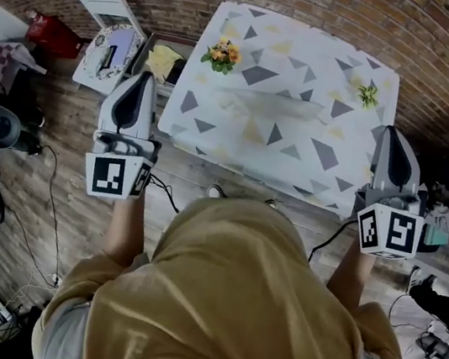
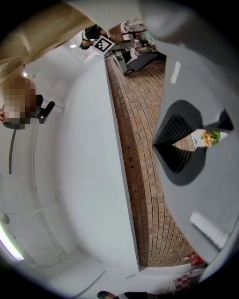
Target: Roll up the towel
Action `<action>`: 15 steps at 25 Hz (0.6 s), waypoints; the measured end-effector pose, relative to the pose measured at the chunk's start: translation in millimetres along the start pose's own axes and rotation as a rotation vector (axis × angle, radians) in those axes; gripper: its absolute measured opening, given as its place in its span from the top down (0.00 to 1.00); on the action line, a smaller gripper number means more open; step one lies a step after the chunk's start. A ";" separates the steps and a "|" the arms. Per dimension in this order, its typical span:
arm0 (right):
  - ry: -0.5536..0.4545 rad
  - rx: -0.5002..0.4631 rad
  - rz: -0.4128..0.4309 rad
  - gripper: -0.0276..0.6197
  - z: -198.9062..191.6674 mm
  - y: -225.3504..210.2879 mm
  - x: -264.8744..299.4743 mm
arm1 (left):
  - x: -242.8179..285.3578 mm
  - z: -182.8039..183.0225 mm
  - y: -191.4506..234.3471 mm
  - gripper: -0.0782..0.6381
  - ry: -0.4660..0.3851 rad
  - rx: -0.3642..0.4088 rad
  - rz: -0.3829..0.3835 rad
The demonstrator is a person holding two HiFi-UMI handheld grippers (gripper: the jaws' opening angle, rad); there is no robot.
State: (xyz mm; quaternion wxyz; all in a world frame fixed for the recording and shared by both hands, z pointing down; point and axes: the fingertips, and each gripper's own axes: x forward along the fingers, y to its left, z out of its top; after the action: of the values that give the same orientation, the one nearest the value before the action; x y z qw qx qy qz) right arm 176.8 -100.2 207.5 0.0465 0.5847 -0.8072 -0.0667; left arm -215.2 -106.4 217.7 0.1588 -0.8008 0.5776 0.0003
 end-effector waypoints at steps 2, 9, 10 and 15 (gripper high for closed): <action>-0.001 0.001 0.001 0.95 0.5 1.0 -0.2 | -0.6 -0.4 -0.6 0.80 -0.001 -0.010 -0.001; 0.006 0.007 0.035 0.95 -2.5 14.9 -1.7 | -5.5 -6.7 -5.1 0.80 0.013 -0.031 -0.002; 0.008 0.008 0.038 0.95 -2.7 16.1 -1.6 | -6.5 -7.3 -5.2 0.80 0.015 -0.034 -0.001; 0.011 0.012 0.044 0.95 -3.8 19.3 -1.3 | -11.6 -8.5 -3.8 0.80 0.021 -0.037 0.005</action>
State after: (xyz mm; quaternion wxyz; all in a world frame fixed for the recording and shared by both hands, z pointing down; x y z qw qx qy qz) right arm 159.7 -93.2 214.4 0.0491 0.5673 -0.8200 -0.0577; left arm -217.1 -96.8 228.8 0.1381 -0.8020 0.5811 0.0031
